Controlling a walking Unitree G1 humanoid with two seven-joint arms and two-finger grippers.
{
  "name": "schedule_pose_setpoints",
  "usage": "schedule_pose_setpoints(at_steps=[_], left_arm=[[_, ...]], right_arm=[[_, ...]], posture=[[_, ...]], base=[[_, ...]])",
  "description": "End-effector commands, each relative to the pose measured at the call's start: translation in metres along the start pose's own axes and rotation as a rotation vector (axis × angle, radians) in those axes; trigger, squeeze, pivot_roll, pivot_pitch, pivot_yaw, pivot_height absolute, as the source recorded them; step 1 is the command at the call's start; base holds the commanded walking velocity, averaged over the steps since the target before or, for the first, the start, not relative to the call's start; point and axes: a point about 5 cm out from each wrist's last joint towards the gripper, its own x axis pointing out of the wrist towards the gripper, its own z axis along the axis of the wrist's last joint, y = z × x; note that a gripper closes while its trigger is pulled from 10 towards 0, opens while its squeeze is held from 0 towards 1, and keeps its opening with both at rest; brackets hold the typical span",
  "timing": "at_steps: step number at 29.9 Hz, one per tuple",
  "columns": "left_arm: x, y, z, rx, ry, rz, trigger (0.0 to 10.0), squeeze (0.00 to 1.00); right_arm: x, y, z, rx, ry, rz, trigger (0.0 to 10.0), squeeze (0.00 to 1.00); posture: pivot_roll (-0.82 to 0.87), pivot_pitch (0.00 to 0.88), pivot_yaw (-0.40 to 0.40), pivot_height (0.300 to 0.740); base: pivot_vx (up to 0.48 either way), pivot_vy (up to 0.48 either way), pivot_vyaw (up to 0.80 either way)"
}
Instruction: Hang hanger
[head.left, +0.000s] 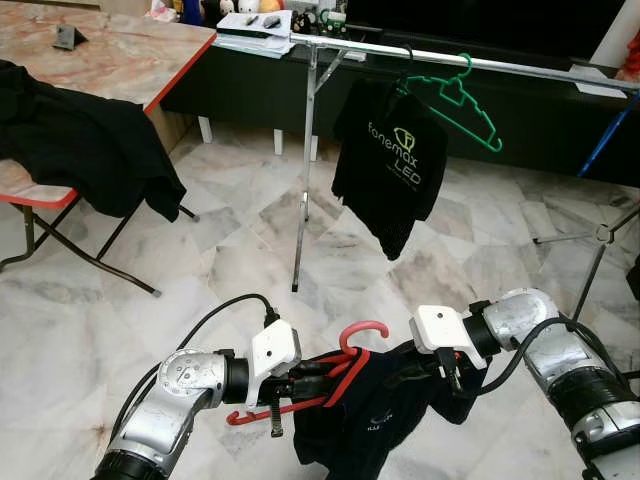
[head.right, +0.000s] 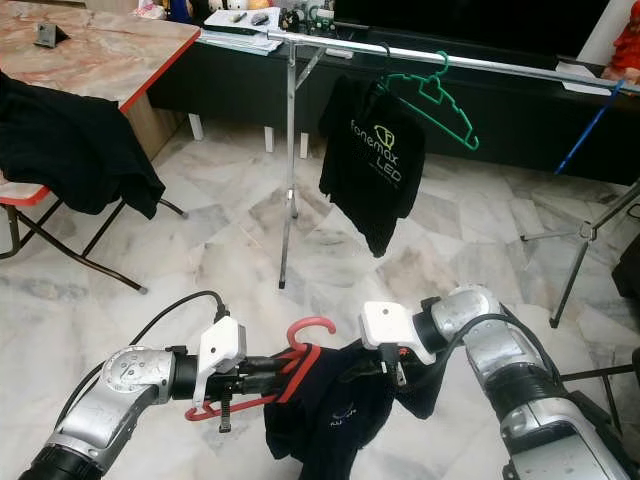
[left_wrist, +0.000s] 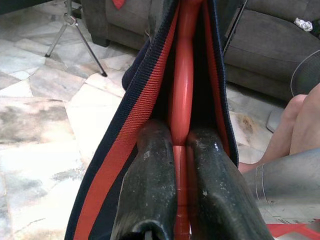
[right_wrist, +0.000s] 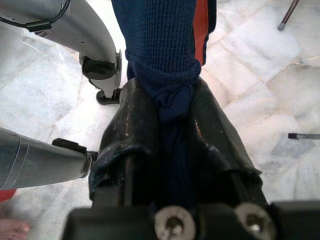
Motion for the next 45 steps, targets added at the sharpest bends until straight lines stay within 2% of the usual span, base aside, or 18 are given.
schedule_pose_setpoints(at_steps=[1,12,13,14,15,16,17,30,33,39,43,45], left_arm=[[0.008,0.0,0.013,0.034,-0.047,-0.021,10.0,0.0],[0.009,0.0,0.012,0.034,-0.04,-0.021,10.0,0.0],[0.009,0.0,0.012,0.037,-0.035,-0.021,10.0,0.04],[0.009,0.001,0.011,0.04,-0.029,-0.02,10.0,0.1],[0.008,0.002,0.011,0.042,-0.022,-0.01,10.0,0.87],[0.008,0.002,0.011,0.042,-0.022,-0.01,10.0,0.87],[0.008,0.004,0.01,0.038,-0.011,-0.001,10.0,1.0],[0.001,0.003,0.007,0.028,0.013,-0.026,10.0,1.0],[-0.007,0.005,0.004,0.036,0.055,-0.036,10.0,1.0],[-0.019,0.008,0.0,0.038,0.095,-0.019,10.0,1.0],[-0.032,0.017,-0.001,0.048,0.114,0.066,10.0,1.0],[-0.043,0.026,-0.003,0.045,0.121,0.167,10.0,1.0]], right_arm=[[0.002,0.0,0.003,-0.005,-0.044,-0.013,0.0,0.0],[0.005,0.001,0.0,0.002,-0.034,-0.013,0.0,0.0],[0.005,0.001,0.0,0.002,-0.034,-0.013,0.0,0.0],[0.005,0.002,0.0,0.002,-0.033,-0.013,0.0,0.0],[0.005,0.002,0.0,0.002,-0.032,-0.014,0.0,0.0],[0.005,0.002,0.0,0.002,-0.032,-0.014,0.0,0.0],[0.006,0.002,-0.001,0.003,-0.029,-0.016,0.0,0.0],[0.007,0.003,-0.009,0.0,0.041,-0.027,0.0,0.0],[0.006,0.006,-0.017,-0.002,0.106,-0.035,0.0,0.0],[0.006,0.008,-0.025,0.004,0.165,-0.048,0.0,0.0],[0.002,0.008,-0.033,-0.011,0.254,-0.071,0.0,0.0],[-0.004,0.006,-0.038,-0.032,0.328,-0.102,0.0,0.0]], posture=[[-0.04,0.173,-0.078,0.74],[-0.04,0.151,-0.069,0.74],[-0.04,0.151,-0.069,0.74],[-0.04,0.151,-0.069,0.74],[-0.04,0.146,-0.067,0.74],[-0.04,0.146,-0.067,0.74],[-0.04,0.143,-0.067,0.74],[-0.03,0.137,-0.064,0.74],[-0.03,0.147,-0.066,0.74],[-0.03,0.157,-0.066,0.74],[-0.03,0.162,-0.066,0.74],[-0.03,0.162,-0.066,0.74]], base=[[0.0,0.0,0.0],[0.0,0.0,0.0],[0.0,0.0,0.0],[0.0,0.0,0.0],[0.0,0.0,0.0],[0.0,0.0,0.0],[0.0,0.0,0.0],[0.0,0.0,0.0],[0.0,0.0,0.0],[0.0,0.0,0.0],[0.0,0.0,0.0],[0.0,0.0,0.0]])
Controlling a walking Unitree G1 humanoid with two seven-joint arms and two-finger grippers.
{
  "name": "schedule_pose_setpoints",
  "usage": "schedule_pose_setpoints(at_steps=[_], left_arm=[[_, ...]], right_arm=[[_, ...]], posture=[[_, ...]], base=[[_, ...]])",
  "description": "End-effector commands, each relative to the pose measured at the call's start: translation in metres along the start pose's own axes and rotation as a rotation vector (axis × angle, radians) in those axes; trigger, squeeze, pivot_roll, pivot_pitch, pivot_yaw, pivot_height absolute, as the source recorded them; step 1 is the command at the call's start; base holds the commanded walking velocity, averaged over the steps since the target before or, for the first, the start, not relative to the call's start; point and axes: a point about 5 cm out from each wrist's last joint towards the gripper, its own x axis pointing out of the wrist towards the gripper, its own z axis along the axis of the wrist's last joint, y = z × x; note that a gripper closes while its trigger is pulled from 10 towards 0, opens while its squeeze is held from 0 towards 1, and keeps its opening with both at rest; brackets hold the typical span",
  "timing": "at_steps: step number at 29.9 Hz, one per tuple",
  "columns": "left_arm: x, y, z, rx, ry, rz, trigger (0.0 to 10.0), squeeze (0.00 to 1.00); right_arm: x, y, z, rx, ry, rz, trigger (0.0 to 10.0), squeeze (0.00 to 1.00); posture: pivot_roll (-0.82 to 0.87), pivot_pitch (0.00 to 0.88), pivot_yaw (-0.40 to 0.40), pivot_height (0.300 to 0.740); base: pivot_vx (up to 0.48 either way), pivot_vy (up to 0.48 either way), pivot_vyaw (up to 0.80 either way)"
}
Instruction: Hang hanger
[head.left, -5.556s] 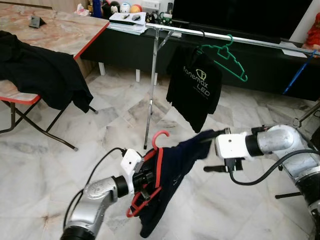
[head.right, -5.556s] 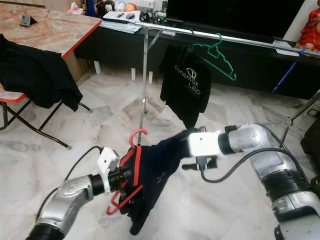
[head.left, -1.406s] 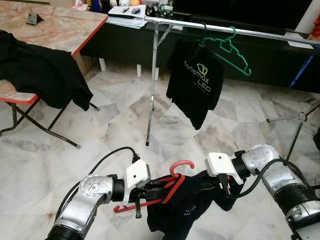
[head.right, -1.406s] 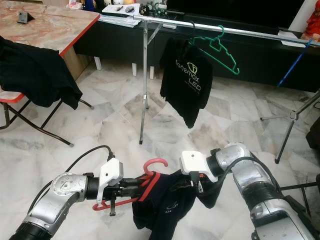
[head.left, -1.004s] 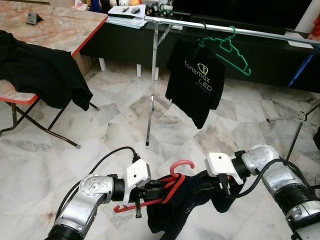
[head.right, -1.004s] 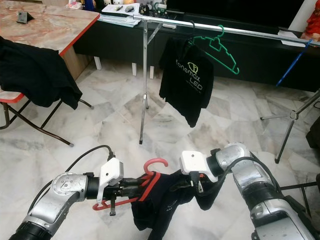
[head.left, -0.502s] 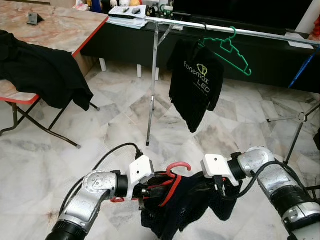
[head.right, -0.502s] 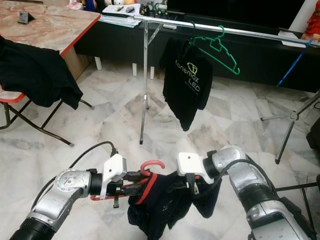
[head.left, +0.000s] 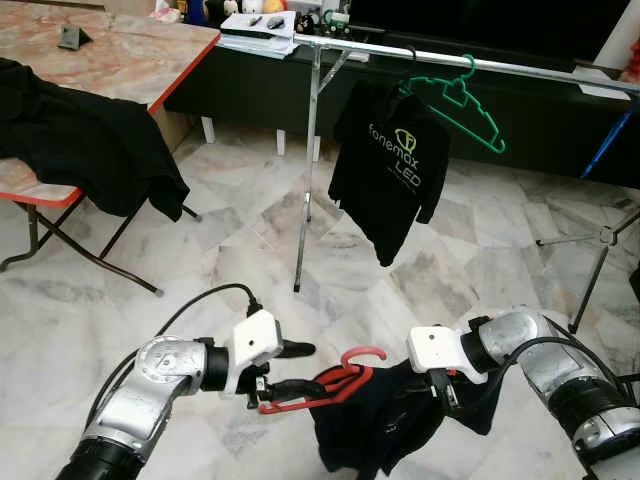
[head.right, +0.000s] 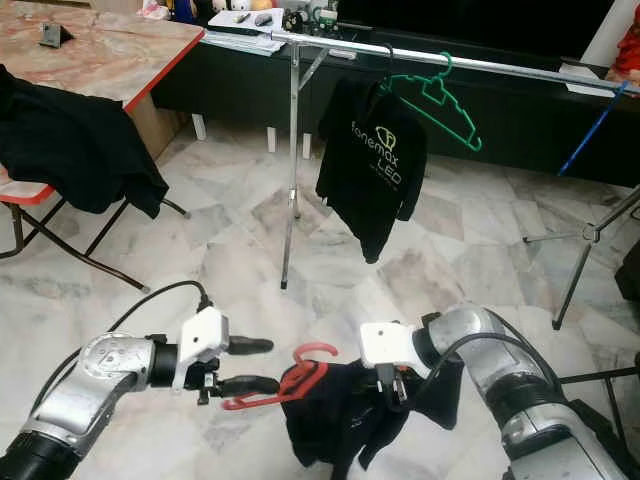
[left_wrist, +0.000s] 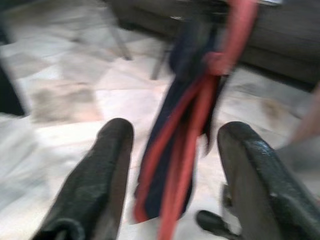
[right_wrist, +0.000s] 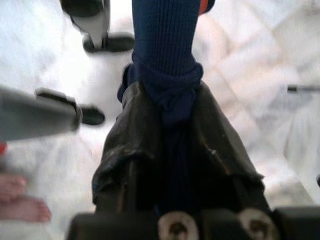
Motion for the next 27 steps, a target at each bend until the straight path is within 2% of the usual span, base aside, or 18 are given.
schedule_pose_setpoints(at_steps=[1,3,5,8,9,11,15,21,23,27], left_arm=[[-0.009,0.008,-0.005,0.008,0.027,0.077,10.0,1.0],[-0.02,0.019,-0.011,-0.006,0.024,0.238,10.0,1.0],[-0.026,0.024,-0.014,0.006,0.016,0.345,10.0,1.0],[-0.036,0.026,-0.028,-0.021,0.027,0.532,10.0,1.0],[-0.037,0.025,-0.03,-0.032,0.024,0.558,10.0,0.0],[-0.036,0.021,-0.036,-0.072,0.014,0.577,10.0,0.0],[-0.027,0.004,-0.061,-0.179,0.037,0.61,10.0,0.0],[-0.019,-0.01,-0.086,-0.303,0.063,0.658,10.0,0.0],[-0.017,-0.015,-0.092,-0.325,0.082,0.65,10.0,0.0],[-0.011,-0.027,-0.105,-0.427,0.077,0.652,10.0,0.0]], right_arm=[[-0.01,-0.004,-0.007,-0.03,0.076,-0.038,0.0,0.0],[-0.017,-0.008,-0.013,-0.113,0.204,-0.065,0.0,0.0],[-0.02,-0.01,-0.013,-0.14,0.238,-0.081,0.0,0.0],[-0.029,-0.019,-0.009,-0.196,0.276,-0.121,0.0,0.0],[-0.031,-0.021,-0.008,-0.207,0.282,-0.128,0.0,0.0],[-0.034,-0.024,-0.005,-0.225,0.287,-0.141,0.0,0.0],[-0.043,-0.039,0.012,-0.291,0.264,-0.199,0.0,0.0],[-0.058,-0.053,0.034,-0.374,0.241,-0.257,0.0,0.0],[-0.061,-0.055,0.039,-0.391,0.231,-0.268,0.0,0.0],[-0.07,-0.06,0.052,-0.443,0.205,-0.289,0.0,0.0]], posture=[[-0.03,0.162,-0.066,0.74],[-0.03,0.166,-0.065,0.74],[-0.03,0.168,-0.065,0.74],[-0.03,0.173,-0.067,0.74],[-0.02,0.177,-0.068,0.74],[-0.02,0.177,-0.068,0.74],[-0.03,0.181,-0.068,0.74],[-0.03,0.182,-0.064,0.74],[-0.03,0.181,-0.064,0.74],[-0.04,0.18,-0.064,0.74]], base=[[0.0,0.0,0.0],[0.0,0.0,0.0],[0.0,0.0,0.0],[0.0,0.0,0.0],[0.0,0.0,0.0],[0.0,0.0,0.0],[0.0,0.0,0.0],[0.0,0.0,0.0],[0.0,0.0,0.0],[0.0,0.0,0.0]])
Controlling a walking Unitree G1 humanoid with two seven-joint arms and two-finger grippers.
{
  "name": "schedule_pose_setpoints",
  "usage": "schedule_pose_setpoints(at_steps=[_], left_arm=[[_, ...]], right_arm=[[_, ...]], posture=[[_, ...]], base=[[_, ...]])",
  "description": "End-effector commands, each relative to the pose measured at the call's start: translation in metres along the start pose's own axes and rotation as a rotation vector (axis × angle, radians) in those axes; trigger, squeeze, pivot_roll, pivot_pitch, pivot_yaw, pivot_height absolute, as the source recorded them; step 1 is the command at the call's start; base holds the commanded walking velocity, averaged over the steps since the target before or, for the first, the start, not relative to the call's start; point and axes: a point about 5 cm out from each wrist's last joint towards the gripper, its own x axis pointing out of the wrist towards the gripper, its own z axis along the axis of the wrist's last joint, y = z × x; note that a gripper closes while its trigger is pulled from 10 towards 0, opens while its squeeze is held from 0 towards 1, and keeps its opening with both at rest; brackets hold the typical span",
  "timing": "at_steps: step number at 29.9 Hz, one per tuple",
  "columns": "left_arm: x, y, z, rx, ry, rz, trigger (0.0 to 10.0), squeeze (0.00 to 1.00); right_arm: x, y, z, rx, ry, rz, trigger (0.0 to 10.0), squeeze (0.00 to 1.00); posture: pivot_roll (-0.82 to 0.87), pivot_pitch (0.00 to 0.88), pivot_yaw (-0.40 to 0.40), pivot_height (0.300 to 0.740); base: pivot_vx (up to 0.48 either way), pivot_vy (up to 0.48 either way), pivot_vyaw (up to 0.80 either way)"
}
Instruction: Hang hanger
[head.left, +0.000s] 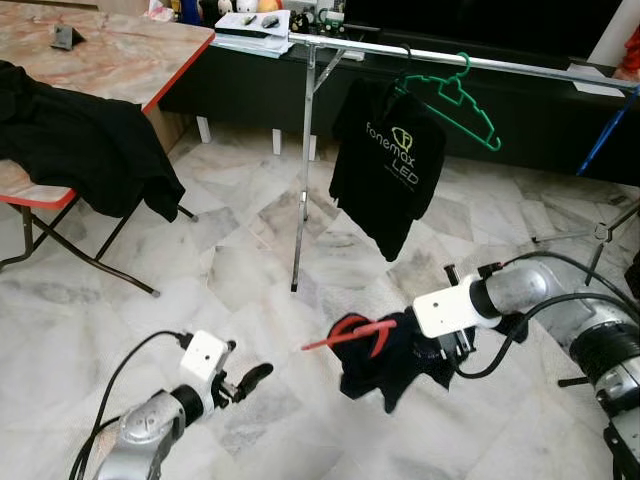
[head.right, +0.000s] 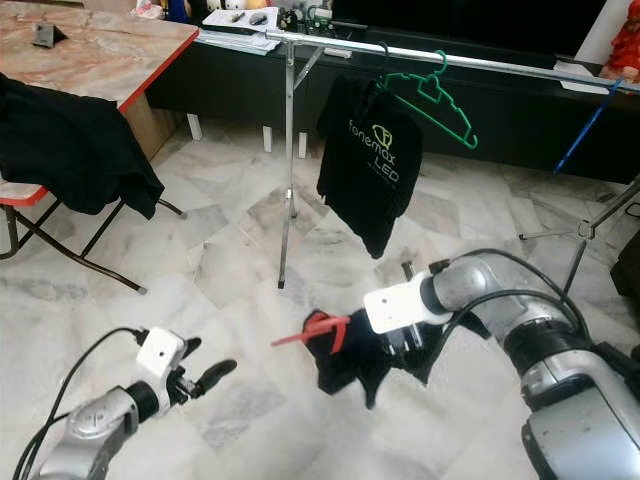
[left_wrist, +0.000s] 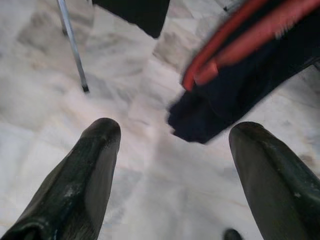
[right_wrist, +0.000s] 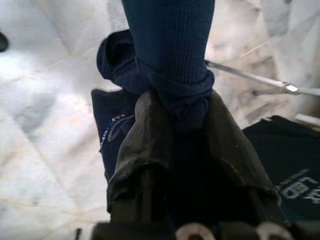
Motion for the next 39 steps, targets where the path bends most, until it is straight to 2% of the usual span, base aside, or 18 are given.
schedule_pose_setpoints(at_steps=[1,4,6,7,9,14,21,23,30,33,35,36,39], left_arm=[[-0.002,-0.004,-0.015,-0.068,0.034,0.018,10.0,0.0],[0.0,-0.005,-0.023,-0.15,0.056,0.059,10.0,0.0],[0.001,-0.006,-0.025,-0.17,0.056,0.06,10.0,0.0],[0.004,-0.008,-0.027,-0.216,0.06,0.071,10.0,0.0],[0.006,-0.011,-0.028,-0.238,0.058,0.069,10.0,0.0],[0.015,-0.017,-0.028,-0.3,0.039,0.072,10.0,0.0],[0.027,-0.022,-0.02,-0.456,-0.038,0.101,10.0,0.0],[0.028,-0.021,-0.019,-0.488,-0.057,0.115,10.0,0.0],[0.028,-0.02,-0.02,-0.493,-0.057,0.124,10.0,0.0],[0.024,-0.011,-0.021,-0.58,-0.106,0.216,10.0,0.0],[0.024,-0.009,-0.021,-0.597,-0.119,0.233,10.0,0.0],[0.023,-0.005,-0.02,-0.644,-0.141,0.261,10.0,0.0],[0.023,-0.005,-0.02,-0.652,-0.143,0.262,10.0,0.0]], right_arm=[[-0.018,-0.016,0.005,-0.037,-0.026,-0.066,0.0,0.0],[-0.022,-0.023,0.01,-0.051,-0.045,-0.094,0.0,0.0],[-0.023,-0.024,0.01,-0.054,-0.046,-0.1,0.0,0.0],[-0.024,-0.026,0.012,-0.059,-0.053,-0.115,0.0,0.0],[-0.025,-0.029,0.015,-0.056,-0.068,-0.134,0.0,0.0],[-0.023,-0.037,0.031,-0.052,-0.141,-0.185,0.0,0.0],[-0.019,-0.047,0.057,-0.039,-0.264,-0.256,0.0,0.0],[-0.019,-0.048,0.062,-0.031,-0.293,-0.262,0.0,0.0],[-0.021,-0.049,0.065,-0.026,-0.293,-0.271,0.0,0.0],[-0.025,-0.049,0.071,-0.032,-0.318,-0.275,0.0,0.0],[-0.026,-0.048,0.072,-0.033,-0.32,-0.273,0.0,0.0],[-0.029,-0.048,0.076,-0.032,-0.345,-0.276,0.0,0.0],[-0.03,-0.049,0.078,-0.033,-0.354,-0.279,0.0,0.0]], posture=[[-0.04,0.181,-0.065,0.74],[-0.04,0.181,-0.067,0.74],[-0.04,0.181,-0.067,0.74],[-0.04,0.181,-0.068,0.74],[-0.04,0.181,-0.068,0.74],[-0.05,0.179,-0.072,0.74],[-0.05,0.174,-0.075,0.74],[-0.05,0.172,-0.076,0.74],[-0.05,0.17,-0.076,0.74],[-0.06,0.161,-0.078,0.74],[-0.06,0.161,-0.078,0.74],[-0.07,0.156,-0.079,0.74],[-0.07,0.156,-0.079,0.74]], base=[[0.0,0.0,0.0],[0.0,0.0,0.0],[0.0,0.0,0.0],[0.0,0.0,0.0],[0.0,0.0,0.0],[0.0,0.0,0.0],[0.0,0.0,0.0],[0.0,0.0,0.0],[0.0,0.0,0.0],[0.0,0.0,0.0],[0.0,0.0,0.0],[0.0,0.0,0.0],[0.0,0.0,0.0]])
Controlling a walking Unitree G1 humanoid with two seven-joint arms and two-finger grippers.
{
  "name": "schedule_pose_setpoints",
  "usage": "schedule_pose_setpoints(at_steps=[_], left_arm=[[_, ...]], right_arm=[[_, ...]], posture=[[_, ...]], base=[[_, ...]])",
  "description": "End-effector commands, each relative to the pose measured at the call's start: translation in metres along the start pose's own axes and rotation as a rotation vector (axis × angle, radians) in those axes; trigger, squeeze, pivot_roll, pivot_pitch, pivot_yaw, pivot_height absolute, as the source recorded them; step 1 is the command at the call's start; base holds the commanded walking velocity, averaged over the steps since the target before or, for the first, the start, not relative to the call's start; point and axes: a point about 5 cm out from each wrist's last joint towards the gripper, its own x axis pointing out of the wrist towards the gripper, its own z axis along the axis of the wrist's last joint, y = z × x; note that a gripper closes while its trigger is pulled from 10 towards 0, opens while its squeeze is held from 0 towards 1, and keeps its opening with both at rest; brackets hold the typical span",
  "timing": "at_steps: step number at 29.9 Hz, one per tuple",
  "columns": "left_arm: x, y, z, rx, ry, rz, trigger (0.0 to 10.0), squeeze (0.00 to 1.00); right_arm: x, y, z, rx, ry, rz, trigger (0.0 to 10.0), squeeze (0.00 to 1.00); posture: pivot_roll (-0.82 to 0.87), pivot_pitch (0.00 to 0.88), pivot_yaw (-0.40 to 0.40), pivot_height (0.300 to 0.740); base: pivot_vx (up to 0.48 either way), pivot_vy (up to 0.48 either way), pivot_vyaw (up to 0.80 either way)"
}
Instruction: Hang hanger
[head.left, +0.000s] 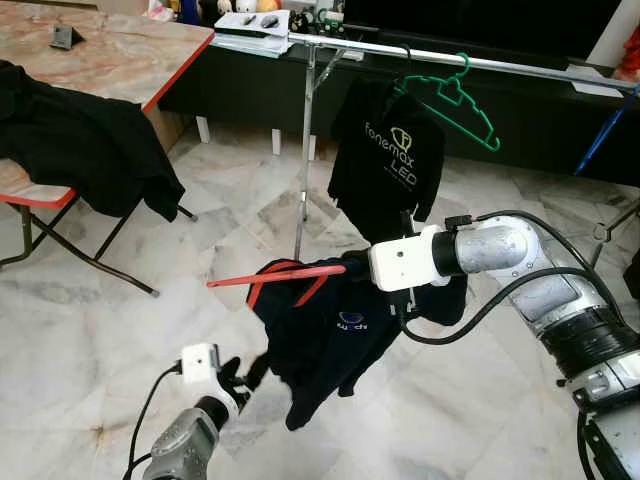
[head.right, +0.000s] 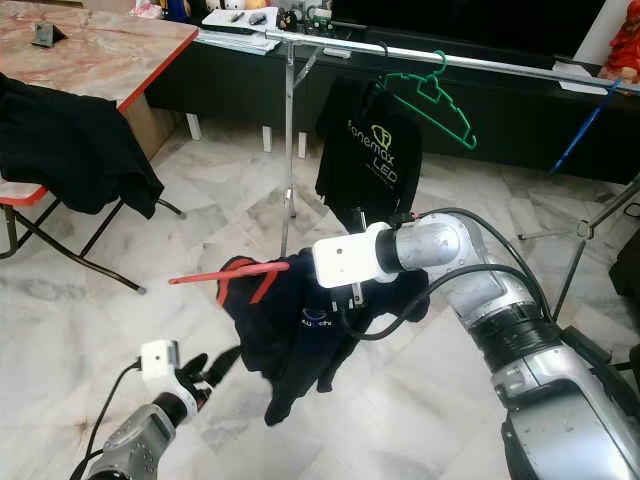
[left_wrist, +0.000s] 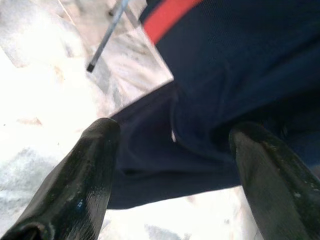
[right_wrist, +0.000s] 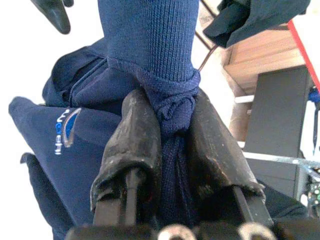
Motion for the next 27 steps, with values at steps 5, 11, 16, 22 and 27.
schedule_pose_setpoints(at_steps=[5,11,16,22,27], left_arm=[[-0.001,-0.002,-0.009,-0.057,0.031,-0.017,10.0,0.0],[0.004,-0.008,-0.005,-0.078,0.009,-0.063,10.0,0.0],[0.005,-0.011,-0.004,-0.077,0.016,-0.103,10.0,0.0],[0.005,-0.009,-0.001,-0.076,0.001,-0.09,10.0,0.0],[0.004,-0.001,0.003,-0.081,-0.027,-0.019,10.0,0.0]], right_arm=[[-0.01,-0.009,0.015,-0.013,-0.071,-0.049,0.0,0.0],[-0.012,-0.011,0.023,-0.019,-0.1,-0.05,0.0,0.0],[-0.014,-0.012,0.029,-0.027,-0.115,-0.047,0.0,0.0],[-0.017,-0.012,0.033,-0.031,-0.124,-0.041,0.0,0.0],[-0.019,-0.013,0.035,-0.037,-0.127,-0.037,0.0,0.0]], posture=[[-0.07,0.146,-0.08,0.74],[-0.08,0.155,-0.089,0.74],[-0.09,0.157,-0.09,0.74],[-0.1,0.164,-0.096,0.74],[-0.1,0.169,-0.101,0.74]], base=[[0.0,0.0,0.0],[0.0,0.0,0.0],[0.0,0.0,0.0],[0.0,0.0,0.0],[0.0,0.0,0.0]])
